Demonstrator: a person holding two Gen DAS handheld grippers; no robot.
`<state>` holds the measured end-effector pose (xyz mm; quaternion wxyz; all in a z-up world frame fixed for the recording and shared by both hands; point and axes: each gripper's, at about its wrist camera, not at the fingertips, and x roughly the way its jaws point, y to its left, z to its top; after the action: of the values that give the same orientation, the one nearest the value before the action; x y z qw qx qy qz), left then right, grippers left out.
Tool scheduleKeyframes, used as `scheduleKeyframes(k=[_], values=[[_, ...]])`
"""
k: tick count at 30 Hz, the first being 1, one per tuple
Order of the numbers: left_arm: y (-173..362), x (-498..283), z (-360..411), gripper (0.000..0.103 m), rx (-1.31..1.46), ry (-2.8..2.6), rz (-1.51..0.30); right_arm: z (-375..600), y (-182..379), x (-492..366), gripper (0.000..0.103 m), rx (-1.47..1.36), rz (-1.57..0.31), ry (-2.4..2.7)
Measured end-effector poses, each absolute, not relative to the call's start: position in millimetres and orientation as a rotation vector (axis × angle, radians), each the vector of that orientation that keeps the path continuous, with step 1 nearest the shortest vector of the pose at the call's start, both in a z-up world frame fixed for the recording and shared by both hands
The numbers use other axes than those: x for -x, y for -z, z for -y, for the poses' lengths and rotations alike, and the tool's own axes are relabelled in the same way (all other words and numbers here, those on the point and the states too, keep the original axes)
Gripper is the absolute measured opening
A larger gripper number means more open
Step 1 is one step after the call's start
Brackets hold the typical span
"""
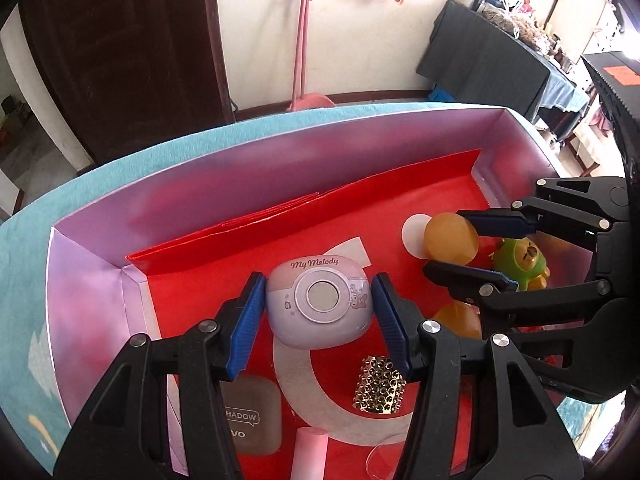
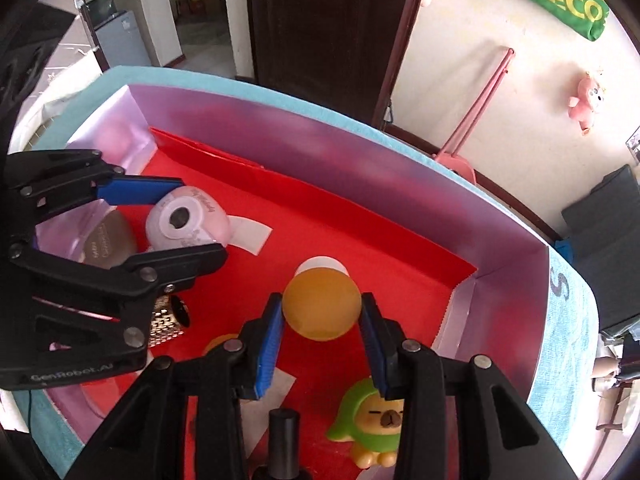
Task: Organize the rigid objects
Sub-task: 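Carry the pink compact and orange compact into the pink box and open both tools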
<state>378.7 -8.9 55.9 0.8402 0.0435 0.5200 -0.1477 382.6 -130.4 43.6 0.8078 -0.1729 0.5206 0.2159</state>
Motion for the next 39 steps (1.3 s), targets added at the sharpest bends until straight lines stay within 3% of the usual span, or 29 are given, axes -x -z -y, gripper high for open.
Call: scheduleKeyframes(k=[22,39], values=[[-51.9,-380.4,6.3,0.053,-0.088,0.302,-1.098,123.0,-33.0,-388.6,0.041,0.382,-1.134,-0.456],[-80.7,-358.8,-10.7,0.07,-0.054,0.254,-1.001,124.4,-51.5,-370.6,0.048,0.378,-1.106,-0.44]])
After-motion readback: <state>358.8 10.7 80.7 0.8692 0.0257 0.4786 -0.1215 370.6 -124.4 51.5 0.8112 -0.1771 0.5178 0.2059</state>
